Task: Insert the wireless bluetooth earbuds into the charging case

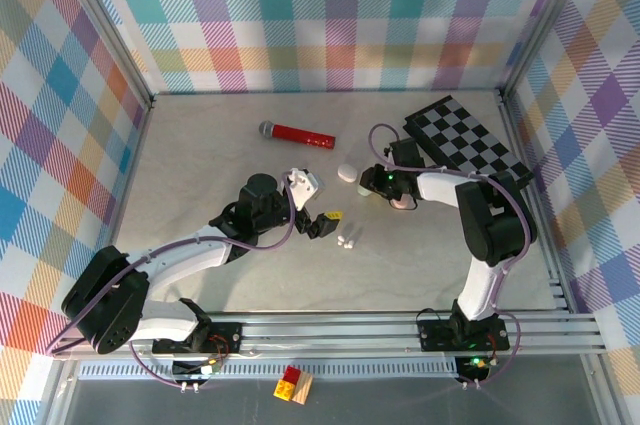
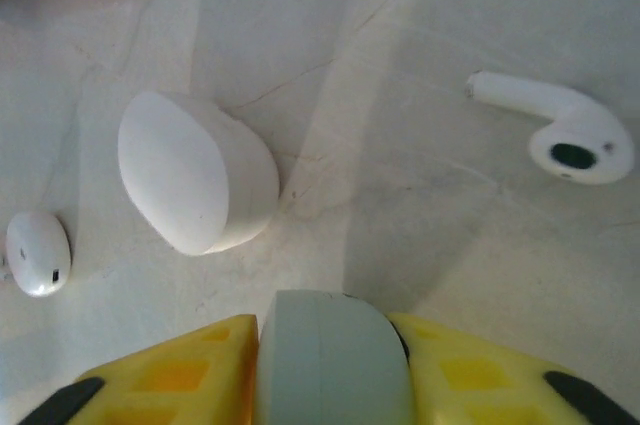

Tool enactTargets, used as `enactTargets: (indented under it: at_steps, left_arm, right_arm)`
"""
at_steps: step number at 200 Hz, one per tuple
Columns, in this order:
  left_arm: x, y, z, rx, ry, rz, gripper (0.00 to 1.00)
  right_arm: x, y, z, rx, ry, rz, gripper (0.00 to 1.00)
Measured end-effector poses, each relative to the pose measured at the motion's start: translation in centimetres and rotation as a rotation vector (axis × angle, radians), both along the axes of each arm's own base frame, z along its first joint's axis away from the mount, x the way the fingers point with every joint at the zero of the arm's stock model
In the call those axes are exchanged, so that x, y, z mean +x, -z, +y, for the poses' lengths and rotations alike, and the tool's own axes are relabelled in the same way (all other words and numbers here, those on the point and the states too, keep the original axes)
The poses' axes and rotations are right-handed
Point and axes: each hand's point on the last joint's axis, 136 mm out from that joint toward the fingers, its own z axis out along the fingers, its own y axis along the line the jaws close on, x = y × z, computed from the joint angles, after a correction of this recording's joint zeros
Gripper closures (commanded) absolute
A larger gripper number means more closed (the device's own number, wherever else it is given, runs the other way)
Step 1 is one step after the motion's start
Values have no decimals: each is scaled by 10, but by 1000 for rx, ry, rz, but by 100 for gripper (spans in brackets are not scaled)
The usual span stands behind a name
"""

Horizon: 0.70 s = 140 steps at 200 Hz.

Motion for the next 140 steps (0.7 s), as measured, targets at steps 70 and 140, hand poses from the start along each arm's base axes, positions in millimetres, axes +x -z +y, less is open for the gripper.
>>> enactTargets:
  at_steps: [70, 140]
  left_arm:
    - [22, 9, 26, -72, -117, 83, 0]
    - [52, 13, 64, -203, -276, 189, 0]
  right_arm:
    - [-4, -51, -10, -101, -87, -156, 32]
    - [20, -71, 35, -337, -458, -313, 25]
